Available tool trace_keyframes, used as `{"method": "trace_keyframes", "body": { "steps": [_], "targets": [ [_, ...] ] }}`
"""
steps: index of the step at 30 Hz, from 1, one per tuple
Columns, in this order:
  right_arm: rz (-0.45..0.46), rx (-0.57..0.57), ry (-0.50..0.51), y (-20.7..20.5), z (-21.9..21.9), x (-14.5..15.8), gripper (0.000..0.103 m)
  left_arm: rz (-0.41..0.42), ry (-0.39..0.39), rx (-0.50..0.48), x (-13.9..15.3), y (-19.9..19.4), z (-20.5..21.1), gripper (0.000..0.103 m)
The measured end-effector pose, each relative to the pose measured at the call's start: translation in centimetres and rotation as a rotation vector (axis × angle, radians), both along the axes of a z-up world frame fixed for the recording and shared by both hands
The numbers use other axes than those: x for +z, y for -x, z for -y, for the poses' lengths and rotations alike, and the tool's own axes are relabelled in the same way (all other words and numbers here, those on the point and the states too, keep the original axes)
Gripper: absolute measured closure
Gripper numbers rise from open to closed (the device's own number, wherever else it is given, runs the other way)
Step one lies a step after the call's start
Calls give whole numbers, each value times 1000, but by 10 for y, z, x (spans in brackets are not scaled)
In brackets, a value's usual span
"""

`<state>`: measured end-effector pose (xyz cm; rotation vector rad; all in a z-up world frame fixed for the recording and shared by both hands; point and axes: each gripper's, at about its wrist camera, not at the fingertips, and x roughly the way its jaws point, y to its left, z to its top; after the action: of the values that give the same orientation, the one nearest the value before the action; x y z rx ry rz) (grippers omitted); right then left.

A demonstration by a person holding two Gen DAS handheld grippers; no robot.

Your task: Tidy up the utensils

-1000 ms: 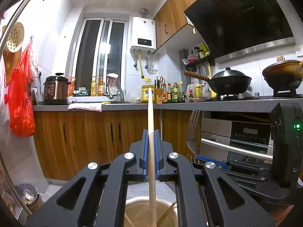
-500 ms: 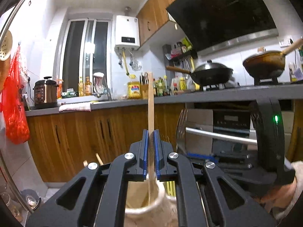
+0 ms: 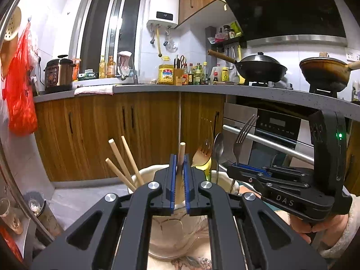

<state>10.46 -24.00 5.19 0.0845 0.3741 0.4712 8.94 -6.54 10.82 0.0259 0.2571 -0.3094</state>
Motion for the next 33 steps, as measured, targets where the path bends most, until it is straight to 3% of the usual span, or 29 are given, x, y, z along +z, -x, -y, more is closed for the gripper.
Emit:
{"method": "trace_keyframes", "body": {
  "steps": [10,14,18,19,22,26,29,30,33],
  "targets": [
    [-84,-16,36,-12,-1,-15,97,-41,-20,-16,-8,-3,7,95],
    [-94,-9,43,-13,-1,-17,97,-48,-19,-19,-10,-4,7,85],
    [-104,-2,40,-12,-1,-18,96,-48,-8,-20,-10,-3,6,61],
    [-108,-1,38,-12,-1,-18,94,-44,-7,-18,-10,-2,6,59],
    [-108,3,19,-11,1,-16,75,-39,-8,-12,-9,1,5,49],
    [-99,-13,27,-8,2,-15,73,-36,-11,-10,-8,2,6,45],
    [-91,-29,25,-2,6,-15,51,-21,-25,11,-9,8,5,27],
    [-94,-30,22,0,8,-15,50,-13,-27,21,-9,12,4,22],
    [-118,-57,8,6,17,-20,46,-7,-21,28,-9,24,1,18]
  ]
}}
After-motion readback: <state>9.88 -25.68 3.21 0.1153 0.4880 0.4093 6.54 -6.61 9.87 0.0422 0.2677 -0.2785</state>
